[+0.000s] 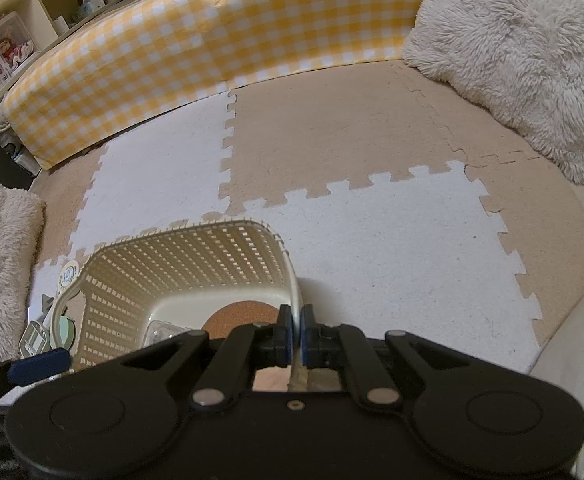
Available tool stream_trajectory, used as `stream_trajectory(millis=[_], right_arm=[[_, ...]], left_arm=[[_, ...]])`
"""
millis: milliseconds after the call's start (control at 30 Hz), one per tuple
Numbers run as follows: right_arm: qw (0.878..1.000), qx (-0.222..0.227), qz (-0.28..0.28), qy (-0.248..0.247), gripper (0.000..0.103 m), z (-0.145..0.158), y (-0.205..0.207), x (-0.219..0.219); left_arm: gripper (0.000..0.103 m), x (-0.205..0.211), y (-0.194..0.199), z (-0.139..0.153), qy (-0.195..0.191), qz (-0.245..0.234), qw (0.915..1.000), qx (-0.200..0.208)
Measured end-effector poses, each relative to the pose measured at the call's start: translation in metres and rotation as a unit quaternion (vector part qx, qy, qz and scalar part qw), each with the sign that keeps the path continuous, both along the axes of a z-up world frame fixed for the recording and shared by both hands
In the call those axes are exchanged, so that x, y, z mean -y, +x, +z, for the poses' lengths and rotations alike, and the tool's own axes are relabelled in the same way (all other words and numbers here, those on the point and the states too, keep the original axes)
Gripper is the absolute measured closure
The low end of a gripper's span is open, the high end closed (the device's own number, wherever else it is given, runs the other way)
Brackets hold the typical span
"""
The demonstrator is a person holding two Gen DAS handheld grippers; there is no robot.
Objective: Organize rigid objects
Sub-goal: 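Move the left tool back and grasp the white plastic holder by its base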
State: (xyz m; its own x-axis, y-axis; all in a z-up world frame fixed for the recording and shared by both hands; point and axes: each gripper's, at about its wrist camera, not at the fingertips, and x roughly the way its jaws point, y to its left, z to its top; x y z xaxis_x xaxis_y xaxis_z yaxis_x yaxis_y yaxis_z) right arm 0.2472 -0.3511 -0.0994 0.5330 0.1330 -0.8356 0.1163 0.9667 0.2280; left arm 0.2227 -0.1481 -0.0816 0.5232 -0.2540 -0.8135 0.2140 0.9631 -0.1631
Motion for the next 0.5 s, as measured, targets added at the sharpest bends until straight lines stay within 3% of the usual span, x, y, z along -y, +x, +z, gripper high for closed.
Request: stream_trajectory(millis=[367, 500], right_arm=[[1.000, 0.001, 0.003, -0.004, 0.098, -0.001, 0.000, -0.001], [1.000, 0.001, 0.004, -0.005, 0.098, 0.000, 0.000, -0.001]], left_arm=[[0.001, -0.010, -0.014, 0.027, -0.006, -0.023, 0.9988, 0.043], [0.000, -0.026, -0.015, 0.040, -0.002, -0.018, 0.9974, 0.070]])
